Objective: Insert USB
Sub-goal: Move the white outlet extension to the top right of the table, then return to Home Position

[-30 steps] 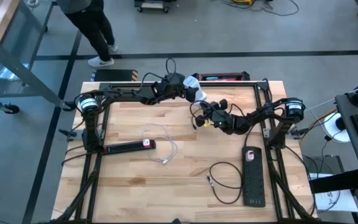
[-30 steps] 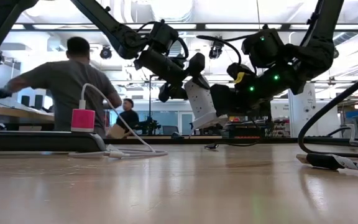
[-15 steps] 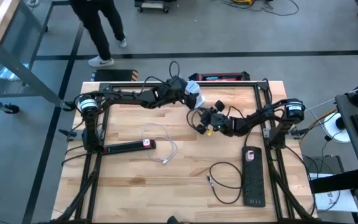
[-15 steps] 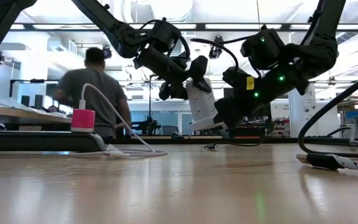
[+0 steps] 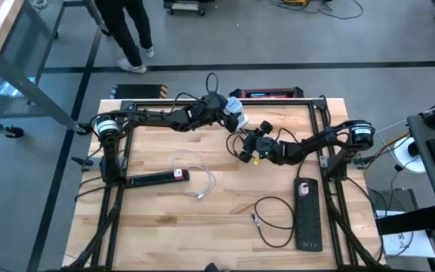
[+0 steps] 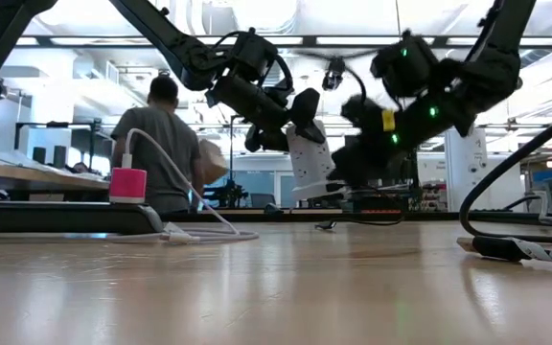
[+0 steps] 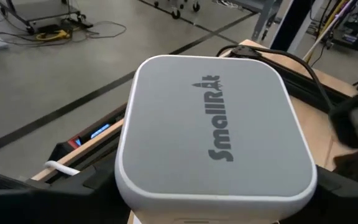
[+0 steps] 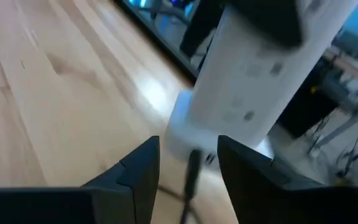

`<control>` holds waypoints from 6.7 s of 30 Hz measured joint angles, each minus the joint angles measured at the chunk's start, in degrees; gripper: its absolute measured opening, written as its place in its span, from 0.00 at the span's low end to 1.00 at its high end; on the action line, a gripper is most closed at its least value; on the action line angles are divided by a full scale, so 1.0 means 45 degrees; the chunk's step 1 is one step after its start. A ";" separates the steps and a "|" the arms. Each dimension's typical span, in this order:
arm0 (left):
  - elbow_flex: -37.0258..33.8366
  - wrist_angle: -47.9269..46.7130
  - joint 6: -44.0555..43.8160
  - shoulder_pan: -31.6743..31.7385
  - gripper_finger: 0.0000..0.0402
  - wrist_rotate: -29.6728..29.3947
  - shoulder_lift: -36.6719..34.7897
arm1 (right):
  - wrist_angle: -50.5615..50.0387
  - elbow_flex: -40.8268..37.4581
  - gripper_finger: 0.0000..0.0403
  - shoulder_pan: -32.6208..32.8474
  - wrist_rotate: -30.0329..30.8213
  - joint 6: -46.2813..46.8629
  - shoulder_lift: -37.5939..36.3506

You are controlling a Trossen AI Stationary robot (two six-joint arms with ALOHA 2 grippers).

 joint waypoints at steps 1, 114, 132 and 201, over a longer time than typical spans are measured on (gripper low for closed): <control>0.0000 0.0004 0.0013 -0.0010 0.68 0.0021 0.0000 | 0.0013 0.0007 0.38 0.0007 -0.0034 -0.0360 -0.0265; -0.0418 -0.4117 0.9256 0.0189 0.88 0.2974 -0.2153 | -1.6422 0.2665 0.69 -0.9237 -0.4286 0.5567 -0.7990; -0.0427 -0.4274 0.9139 0.0199 0.80 0.2938 -0.2142 | -1.4789 0.2872 0.69 -0.9953 -0.3937 0.6451 -0.5884; -0.3311 -0.4739 0.7294 0.0311 0.84 0.5242 -0.5924 | -0.8974 0.3009 0.67 -0.4296 -1.0757 0.0462 -0.7326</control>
